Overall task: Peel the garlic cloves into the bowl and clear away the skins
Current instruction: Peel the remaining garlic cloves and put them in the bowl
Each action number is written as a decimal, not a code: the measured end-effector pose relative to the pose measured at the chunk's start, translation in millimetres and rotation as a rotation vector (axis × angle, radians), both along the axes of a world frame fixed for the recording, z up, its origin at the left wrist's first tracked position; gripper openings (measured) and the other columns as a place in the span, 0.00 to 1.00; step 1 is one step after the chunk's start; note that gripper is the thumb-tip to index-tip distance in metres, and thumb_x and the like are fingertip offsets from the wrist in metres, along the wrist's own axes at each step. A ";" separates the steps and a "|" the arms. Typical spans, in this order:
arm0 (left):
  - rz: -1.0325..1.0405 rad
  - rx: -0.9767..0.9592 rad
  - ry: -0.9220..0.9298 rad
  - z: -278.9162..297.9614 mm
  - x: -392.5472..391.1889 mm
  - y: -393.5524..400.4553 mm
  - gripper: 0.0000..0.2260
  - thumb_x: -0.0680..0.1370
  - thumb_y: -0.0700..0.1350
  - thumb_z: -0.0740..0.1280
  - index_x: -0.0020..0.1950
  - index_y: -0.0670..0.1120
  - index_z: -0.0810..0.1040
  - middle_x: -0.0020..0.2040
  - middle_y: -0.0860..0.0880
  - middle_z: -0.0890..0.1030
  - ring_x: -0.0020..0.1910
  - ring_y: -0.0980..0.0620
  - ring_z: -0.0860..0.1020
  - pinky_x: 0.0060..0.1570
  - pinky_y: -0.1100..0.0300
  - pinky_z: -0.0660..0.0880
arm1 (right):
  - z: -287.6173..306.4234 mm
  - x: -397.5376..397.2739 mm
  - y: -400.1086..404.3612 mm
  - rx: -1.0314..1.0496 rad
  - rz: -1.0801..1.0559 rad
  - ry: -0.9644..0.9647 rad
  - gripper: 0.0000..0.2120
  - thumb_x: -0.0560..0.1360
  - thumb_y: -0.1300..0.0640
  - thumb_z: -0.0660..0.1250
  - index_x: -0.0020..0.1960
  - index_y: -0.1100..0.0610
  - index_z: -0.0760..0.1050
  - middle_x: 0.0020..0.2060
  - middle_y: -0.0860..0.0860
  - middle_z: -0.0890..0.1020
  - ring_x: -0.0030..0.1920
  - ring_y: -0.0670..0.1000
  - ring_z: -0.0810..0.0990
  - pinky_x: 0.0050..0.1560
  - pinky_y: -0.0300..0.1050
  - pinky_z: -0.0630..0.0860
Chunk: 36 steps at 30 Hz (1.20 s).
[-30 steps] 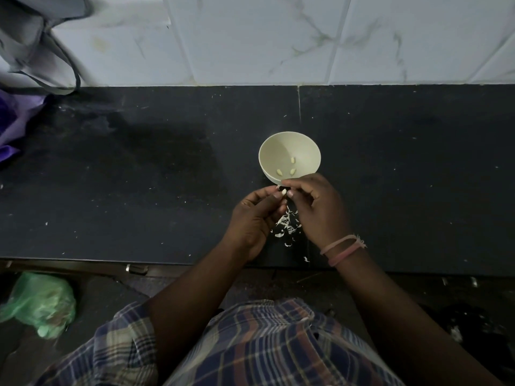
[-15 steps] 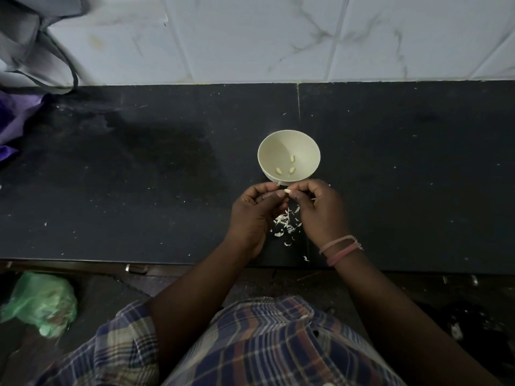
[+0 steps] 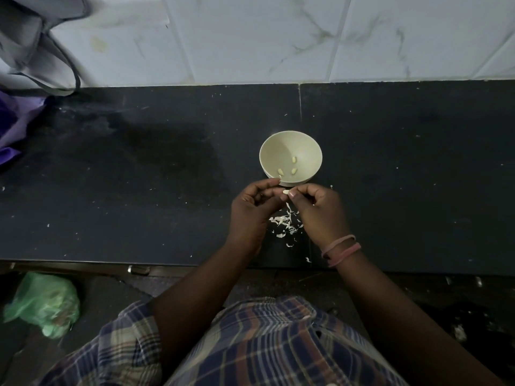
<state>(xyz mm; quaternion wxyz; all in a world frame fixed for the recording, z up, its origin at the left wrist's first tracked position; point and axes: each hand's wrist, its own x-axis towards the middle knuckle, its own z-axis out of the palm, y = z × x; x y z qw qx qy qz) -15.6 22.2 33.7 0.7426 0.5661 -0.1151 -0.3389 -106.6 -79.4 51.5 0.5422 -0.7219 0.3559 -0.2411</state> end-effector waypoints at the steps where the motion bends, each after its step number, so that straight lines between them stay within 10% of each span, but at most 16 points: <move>1: 0.002 0.002 -0.016 1.0 -0.5 0.3 0.17 0.74 0.30 0.72 0.62 0.37 0.79 0.49 0.38 0.85 0.51 0.43 0.83 0.57 0.49 0.80 | 1.1 -0.1 -0.1 0.000 0.004 -0.002 0.05 0.77 0.61 0.69 0.45 0.59 0.84 0.36 0.51 0.85 0.36 0.39 0.78 0.38 0.30 0.73; 21: -0.008 0.247 -0.434 2.8 -0.3 3.0 0.09 0.77 0.35 0.71 0.55 0.43 0.84 0.46 0.47 0.86 0.44 0.54 0.84 0.43 0.63 0.79 | -3.5 -4.9 -1.8 -0.121 0.054 0.099 0.04 0.75 0.59 0.71 0.44 0.57 0.85 0.38 0.49 0.85 0.41 0.46 0.82 0.45 0.48 0.79; 36: -0.047 0.277 -0.410 4.0 2.0 0.8 0.07 0.77 0.37 0.71 0.55 0.44 0.84 0.45 0.49 0.87 0.44 0.52 0.85 0.46 0.58 0.82 | -5.2 -8.5 -3.7 -0.213 0.065 0.126 0.04 0.75 0.61 0.71 0.44 0.57 0.84 0.40 0.48 0.84 0.42 0.46 0.82 0.46 0.45 0.78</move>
